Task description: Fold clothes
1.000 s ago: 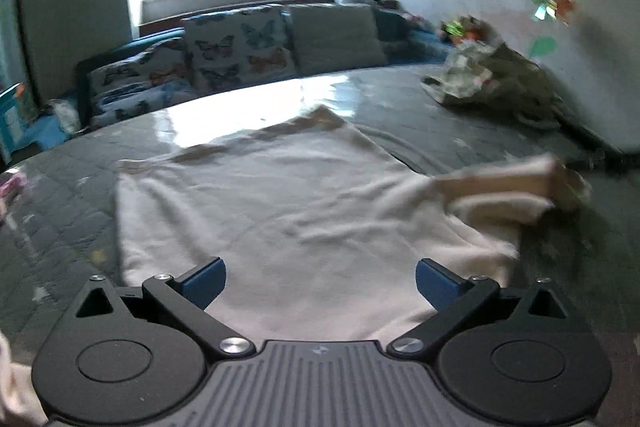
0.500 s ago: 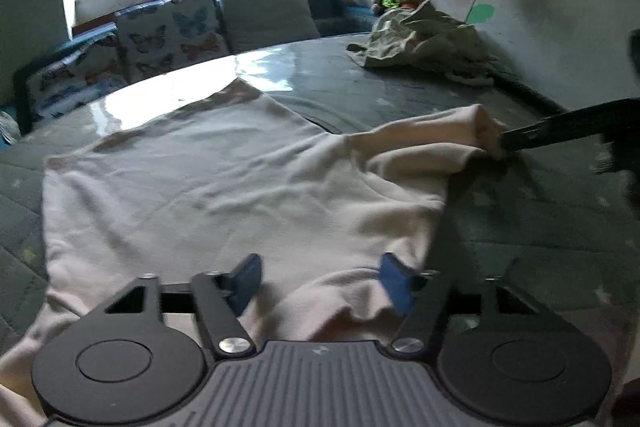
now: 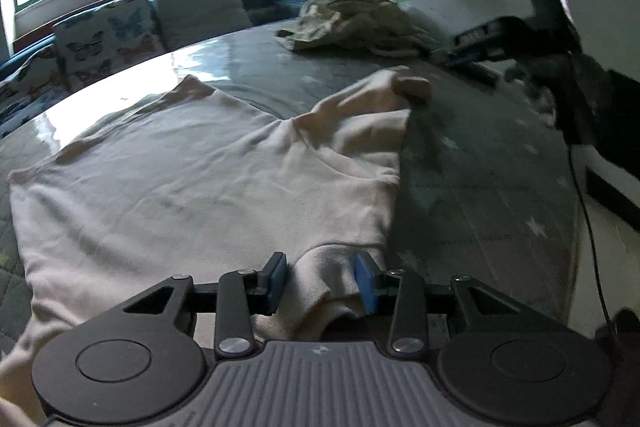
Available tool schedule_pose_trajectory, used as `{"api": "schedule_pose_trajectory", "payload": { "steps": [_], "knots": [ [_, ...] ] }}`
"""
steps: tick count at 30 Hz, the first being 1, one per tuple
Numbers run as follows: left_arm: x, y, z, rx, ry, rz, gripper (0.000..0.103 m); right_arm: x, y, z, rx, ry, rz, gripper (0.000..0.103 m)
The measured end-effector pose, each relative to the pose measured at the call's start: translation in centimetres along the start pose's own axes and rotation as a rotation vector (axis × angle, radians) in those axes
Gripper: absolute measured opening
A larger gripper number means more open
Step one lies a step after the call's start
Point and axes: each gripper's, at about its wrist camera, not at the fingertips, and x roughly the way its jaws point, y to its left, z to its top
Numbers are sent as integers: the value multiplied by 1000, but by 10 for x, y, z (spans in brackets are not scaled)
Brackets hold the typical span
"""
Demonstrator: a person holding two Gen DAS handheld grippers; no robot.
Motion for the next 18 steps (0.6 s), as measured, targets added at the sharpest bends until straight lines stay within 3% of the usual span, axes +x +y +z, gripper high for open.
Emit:
{"api": "schedule_pose_trajectory", "payload": {
  "steps": [2,10,11,12,13,18],
  "knots": [
    [-3,1,2,-3,2,-12,42,1,-2,-5,-1,35,53,41],
    [-19,4,30,-36,-78,-40,49,27,13,-15,-63,96,140,41],
    [-16,4,33,-42,-81,-34,49,30,14,-15,-63,97,145,37],
    [-11,4,35,-47,-81,-26,49,32,14,-15,-62,98,150,20],
    [-6,5,37,-53,-81,-19,49,34,14,-14,-61,102,151,11],
    [24,5,43,-85,-56,-28,49,9,11,-2,-90,47,67,4]
  ]
}}
